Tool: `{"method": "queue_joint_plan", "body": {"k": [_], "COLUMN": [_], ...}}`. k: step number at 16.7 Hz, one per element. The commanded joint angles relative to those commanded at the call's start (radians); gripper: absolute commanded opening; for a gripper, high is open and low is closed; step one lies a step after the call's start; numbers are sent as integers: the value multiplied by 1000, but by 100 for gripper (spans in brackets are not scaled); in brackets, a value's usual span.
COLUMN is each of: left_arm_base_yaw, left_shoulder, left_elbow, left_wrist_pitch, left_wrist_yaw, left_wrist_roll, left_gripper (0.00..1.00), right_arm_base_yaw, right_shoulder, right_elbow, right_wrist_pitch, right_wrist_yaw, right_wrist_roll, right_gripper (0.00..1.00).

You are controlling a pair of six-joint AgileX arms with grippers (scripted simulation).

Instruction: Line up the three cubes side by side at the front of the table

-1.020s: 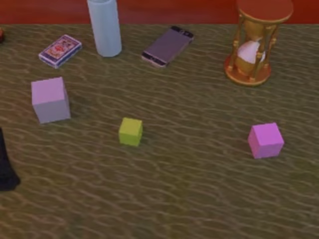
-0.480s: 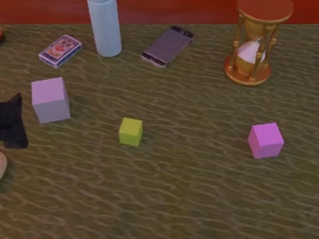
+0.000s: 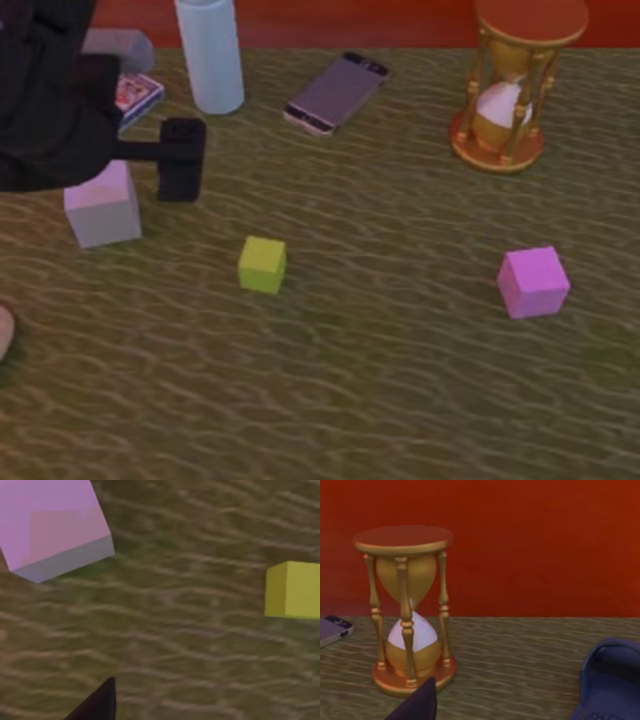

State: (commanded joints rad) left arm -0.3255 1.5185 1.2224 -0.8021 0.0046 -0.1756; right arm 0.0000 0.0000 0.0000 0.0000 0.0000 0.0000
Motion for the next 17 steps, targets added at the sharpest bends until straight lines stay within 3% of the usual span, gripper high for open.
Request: {"method": "queue_joint_plan", "body": {"k": [9, 17], "left_arm_base_yaw": [-149, -163], "left_shoulder": [668, 744], "left_elbow": [582, 661], "left_wrist_pitch": [-351, -388], "left_wrist_yaw": [0, -1], "left_wrist_roll": [-82, -92], "left_gripper": [100, 100], "right_arm_base_yaw": [0, 0], "right_shoulder": [0, 0], "right_elbow": [0, 0], "right_wrist_pitch": [0, 0], "right_wrist_yaw": [0, 0], "right_wrist_roll": [0, 0], "right_gripper": [100, 100]}}
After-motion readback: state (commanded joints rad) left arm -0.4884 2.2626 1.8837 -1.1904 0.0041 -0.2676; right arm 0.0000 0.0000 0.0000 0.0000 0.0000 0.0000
